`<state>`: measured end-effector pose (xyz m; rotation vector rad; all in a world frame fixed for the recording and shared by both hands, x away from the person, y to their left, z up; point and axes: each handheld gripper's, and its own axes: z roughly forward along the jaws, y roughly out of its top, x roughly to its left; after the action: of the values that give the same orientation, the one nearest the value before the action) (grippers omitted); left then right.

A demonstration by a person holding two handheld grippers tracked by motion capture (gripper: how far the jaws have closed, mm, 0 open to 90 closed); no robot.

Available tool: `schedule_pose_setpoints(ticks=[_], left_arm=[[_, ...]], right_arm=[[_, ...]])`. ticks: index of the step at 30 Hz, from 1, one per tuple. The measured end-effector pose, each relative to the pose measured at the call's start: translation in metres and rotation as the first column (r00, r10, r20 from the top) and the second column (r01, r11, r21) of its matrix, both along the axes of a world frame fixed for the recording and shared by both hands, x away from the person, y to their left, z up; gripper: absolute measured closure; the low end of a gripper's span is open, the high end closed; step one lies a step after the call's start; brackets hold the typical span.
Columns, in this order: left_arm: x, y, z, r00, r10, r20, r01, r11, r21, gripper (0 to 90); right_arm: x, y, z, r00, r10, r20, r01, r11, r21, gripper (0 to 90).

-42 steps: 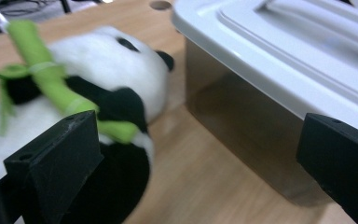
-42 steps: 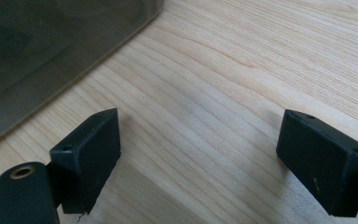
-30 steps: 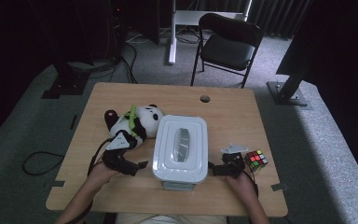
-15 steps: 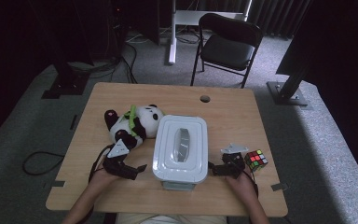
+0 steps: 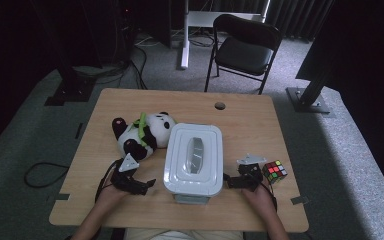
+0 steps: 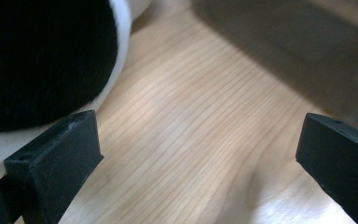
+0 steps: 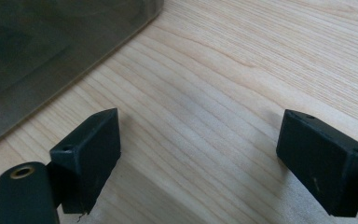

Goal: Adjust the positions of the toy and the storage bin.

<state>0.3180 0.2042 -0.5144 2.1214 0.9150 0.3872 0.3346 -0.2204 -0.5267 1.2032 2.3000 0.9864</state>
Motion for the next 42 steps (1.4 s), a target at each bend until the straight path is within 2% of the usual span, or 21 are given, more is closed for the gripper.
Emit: schedule_pose_setpoints(ticks=[10, 16, 17, 19, 24, 30, 34, 42], left_arm=[[0.0037, 0.0003, -0.0083, 0.9979, 0.054, -0.037, -0.052, 0.9974, 0.05, 0.5], [0.0043, -0.0003, -0.0087, 0.9976, 0.053, -0.043, -0.05, 0.9962, 0.071, 0.5], [0.005, -0.0006, -0.0097, 0.9966, 0.058, -0.058, -0.052, 0.9944, 0.092, 0.5], [0.0049, -0.0013, -0.0099, 0.9961, 0.068, -0.057, -0.062, 0.9931, 0.1, 0.5], [0.0045, -0.0017, -0.01, 0.9975, 0.043, -0.055, -0.037, 0.9937, 0.106, 0.4], [0.0045, -0.0024, -0.0099, 0.9972, 0.049, -0.055, -0.043, 0.9932, 0.108, 0.5], [0.0049, -0.0025, -0.0099, 0.9973, 0.049, -0.056, -0.043, 0.9934, 0.107, 0.4], [0.0051, -0.0026, -0.0099, 0.9972, 0.049, -0.056, -0.043, 0.9933, 0.107, 0.4]], right_arm=[[0.0, 0.0, 0.0, 1.0, 0.0, 0.0, 0.0, 1.0, 0.0, 13.2], [-0.0009, -0.0004, 0.0002, 1.0, 0.0, 0.004, 0.0, 1.0, 0.001, 14.9], [-0.0009, -0.0003, 0.0002, 1.0, 0.0, 0.002, 0.0, 1.0, 0.001, 14.7], [-0.0007, 0.0002, 0.0001, 1.0, 0.002, 0.001, -0.002, 1.0, 0.0, 13.2], [0.0, 0.0012, 0.0, 1.0, 0.007, -0.002, -0.007, 1.0, -0.002, 12.6], [0.0001, 0.0009, 0.0, 1.0, 0.009, -0.002, -0.009, 1.0, -0.001, 12.5], [0.0002, 0.0, 0.0, 0.9998, -0.018, 0.002, 0.018, 1.0, 0.001, 13.4], [0.0002, 0.0001, 0.0, 0.9999, -0.016, 0.0, 0.016, 1.0, 0.001, 13.0]])
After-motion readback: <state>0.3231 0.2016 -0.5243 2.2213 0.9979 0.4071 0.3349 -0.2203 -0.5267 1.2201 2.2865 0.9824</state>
